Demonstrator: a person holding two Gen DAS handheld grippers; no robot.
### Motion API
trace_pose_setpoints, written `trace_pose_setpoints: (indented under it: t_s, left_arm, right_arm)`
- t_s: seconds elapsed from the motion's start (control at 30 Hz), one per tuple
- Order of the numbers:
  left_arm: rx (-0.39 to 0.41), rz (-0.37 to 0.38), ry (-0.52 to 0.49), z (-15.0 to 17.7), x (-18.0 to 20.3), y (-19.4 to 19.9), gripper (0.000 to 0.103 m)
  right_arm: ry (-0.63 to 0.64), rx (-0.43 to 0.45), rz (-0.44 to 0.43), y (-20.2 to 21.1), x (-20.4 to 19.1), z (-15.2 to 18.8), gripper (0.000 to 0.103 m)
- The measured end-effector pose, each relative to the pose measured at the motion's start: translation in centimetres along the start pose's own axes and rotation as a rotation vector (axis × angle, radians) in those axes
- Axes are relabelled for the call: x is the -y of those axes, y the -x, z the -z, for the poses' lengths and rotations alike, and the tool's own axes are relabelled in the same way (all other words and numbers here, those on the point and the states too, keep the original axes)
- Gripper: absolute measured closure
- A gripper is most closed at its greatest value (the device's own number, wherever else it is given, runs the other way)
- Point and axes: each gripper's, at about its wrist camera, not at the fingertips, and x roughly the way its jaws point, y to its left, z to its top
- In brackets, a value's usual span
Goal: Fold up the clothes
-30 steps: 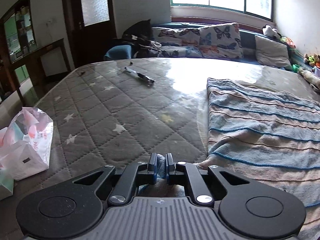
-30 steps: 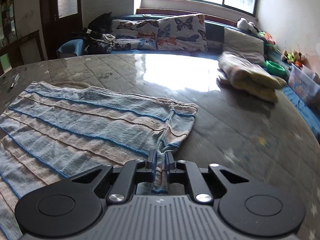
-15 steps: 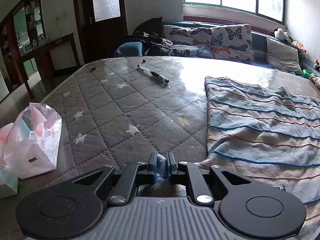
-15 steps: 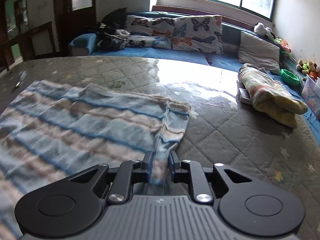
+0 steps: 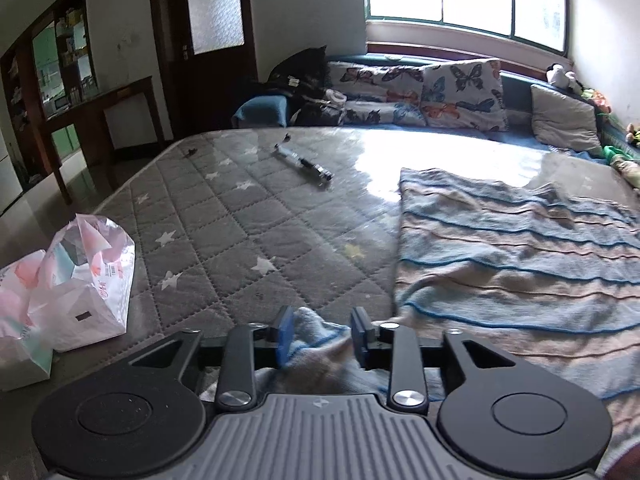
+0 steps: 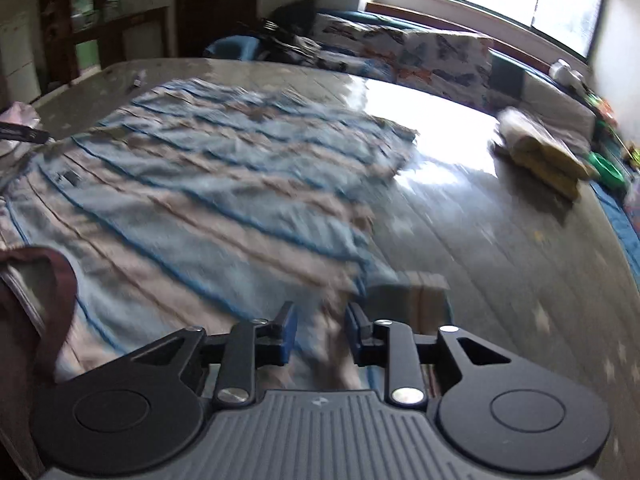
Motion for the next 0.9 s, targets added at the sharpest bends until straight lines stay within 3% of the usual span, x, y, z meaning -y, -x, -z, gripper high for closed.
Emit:
trace_pose_setpoints:
  t_s: [0.4, 0.6, 0.9]
  left_arm:
    - [0.018, 0.176, -0.082, 1.4, 5.8, 3.6, 0.058]
    - [-0.026, 0.172, -0.124, 2.8, 6.8, 2.5, 0.058]
    - [-0.057, 0.172, -0.127, 3.8, 6.8, 1.9, 0.056]
  right_arm:
    - [-0.127, 0.051, 0.028, 0.7, 2.1, 1.8, 0.073]
    - [-0.218, 0.047, 0.082, 0.6, 4.3, 3.3, 0.074]
    - [-0.272, 0.041, 0.163, 4.8, 6.1, 6.9, 0.074]
